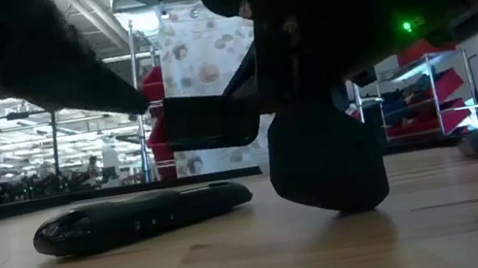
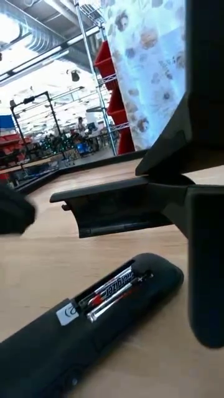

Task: Insert battery
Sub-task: Close the remote control cover

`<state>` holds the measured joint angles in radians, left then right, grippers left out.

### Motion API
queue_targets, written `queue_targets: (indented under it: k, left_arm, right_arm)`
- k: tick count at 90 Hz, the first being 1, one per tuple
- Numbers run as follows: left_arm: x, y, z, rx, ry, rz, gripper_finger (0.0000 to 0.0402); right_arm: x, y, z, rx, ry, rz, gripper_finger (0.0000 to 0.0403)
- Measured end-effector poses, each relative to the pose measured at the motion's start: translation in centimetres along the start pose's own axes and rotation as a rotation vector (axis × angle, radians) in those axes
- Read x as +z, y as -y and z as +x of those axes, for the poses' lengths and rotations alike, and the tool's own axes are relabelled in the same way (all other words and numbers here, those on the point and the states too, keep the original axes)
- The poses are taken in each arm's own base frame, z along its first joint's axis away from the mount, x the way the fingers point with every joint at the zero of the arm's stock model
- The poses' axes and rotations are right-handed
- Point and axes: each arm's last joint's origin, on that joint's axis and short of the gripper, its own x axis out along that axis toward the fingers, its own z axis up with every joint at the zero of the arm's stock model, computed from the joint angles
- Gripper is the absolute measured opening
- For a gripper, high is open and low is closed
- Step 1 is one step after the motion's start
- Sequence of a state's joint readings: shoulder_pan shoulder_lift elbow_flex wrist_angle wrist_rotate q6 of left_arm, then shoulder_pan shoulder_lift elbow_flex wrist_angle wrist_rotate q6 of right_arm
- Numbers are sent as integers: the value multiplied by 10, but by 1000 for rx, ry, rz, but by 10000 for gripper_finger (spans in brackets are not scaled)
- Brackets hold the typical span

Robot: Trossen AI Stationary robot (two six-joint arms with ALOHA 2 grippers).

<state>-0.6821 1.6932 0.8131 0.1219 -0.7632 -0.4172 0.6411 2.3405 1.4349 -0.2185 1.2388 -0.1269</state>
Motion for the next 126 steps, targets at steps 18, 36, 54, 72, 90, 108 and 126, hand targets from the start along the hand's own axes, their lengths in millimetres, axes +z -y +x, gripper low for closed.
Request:
queue_targets:
  k: [18,36,54,72,90,108,126]
  left_arm:
    - [-5,-9,2,137,-18,136,93]
    - [0,-14,15,137,-6,126,157]
    - [-7,-10,28,136,2,144,159]
    - [-5,-6,32,121,49,139,96]
    - [-5,-7,32,165,58,156,14]
    - [-7,-3,27,217,71,230,1]
    - [0,5,21,256,89,354,1]
  right_arm:
    - [1,0,0,-2,7,3,0]
    - [1,0,0,-17,7,6,1]
    - [1,1,-1,-30,7,14,1]
    - [2,1,-1,-35,8,21,1]
    - [2,1,-1,-37,10,25,1]
    - [8,19,-8,78,33,60,29]
    - [12,54,-27,314,39,193,119]
